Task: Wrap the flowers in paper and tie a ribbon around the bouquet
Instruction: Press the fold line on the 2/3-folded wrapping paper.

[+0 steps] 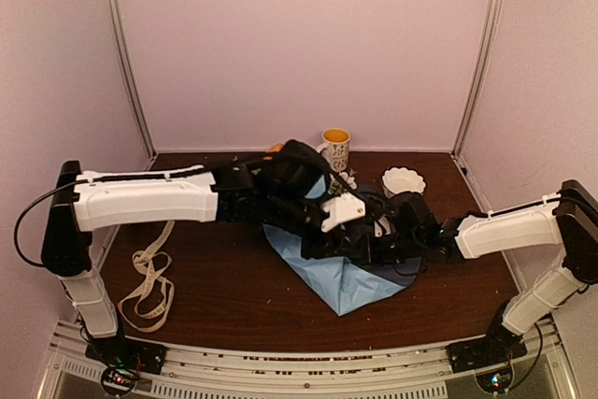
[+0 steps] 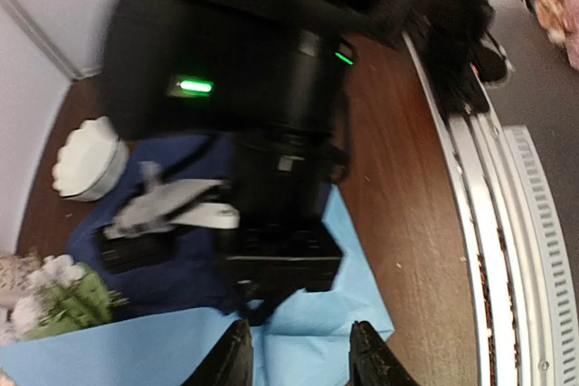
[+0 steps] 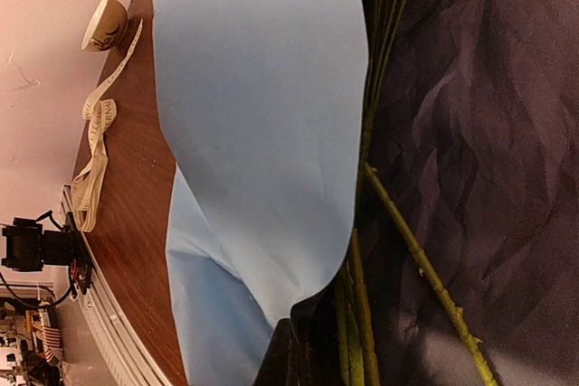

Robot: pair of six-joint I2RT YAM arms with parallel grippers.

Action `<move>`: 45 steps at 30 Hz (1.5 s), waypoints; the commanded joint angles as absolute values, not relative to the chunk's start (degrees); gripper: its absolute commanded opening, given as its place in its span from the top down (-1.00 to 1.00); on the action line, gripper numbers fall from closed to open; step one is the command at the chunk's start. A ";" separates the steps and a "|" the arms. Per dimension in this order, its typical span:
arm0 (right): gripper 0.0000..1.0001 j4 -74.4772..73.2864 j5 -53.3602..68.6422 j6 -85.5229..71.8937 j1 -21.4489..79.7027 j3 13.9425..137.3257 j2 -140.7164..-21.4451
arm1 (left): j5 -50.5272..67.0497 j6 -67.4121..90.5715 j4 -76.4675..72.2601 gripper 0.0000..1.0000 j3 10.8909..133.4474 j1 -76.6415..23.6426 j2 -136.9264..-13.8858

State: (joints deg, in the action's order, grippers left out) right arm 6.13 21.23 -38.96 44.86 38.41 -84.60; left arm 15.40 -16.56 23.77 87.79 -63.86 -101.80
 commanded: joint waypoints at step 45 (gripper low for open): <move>1.00 7.73 21.43 -39.25 43.67 37.04 -80.76 | -9.26 15.60 16.02 0.00 74.80 -71.59 -104.78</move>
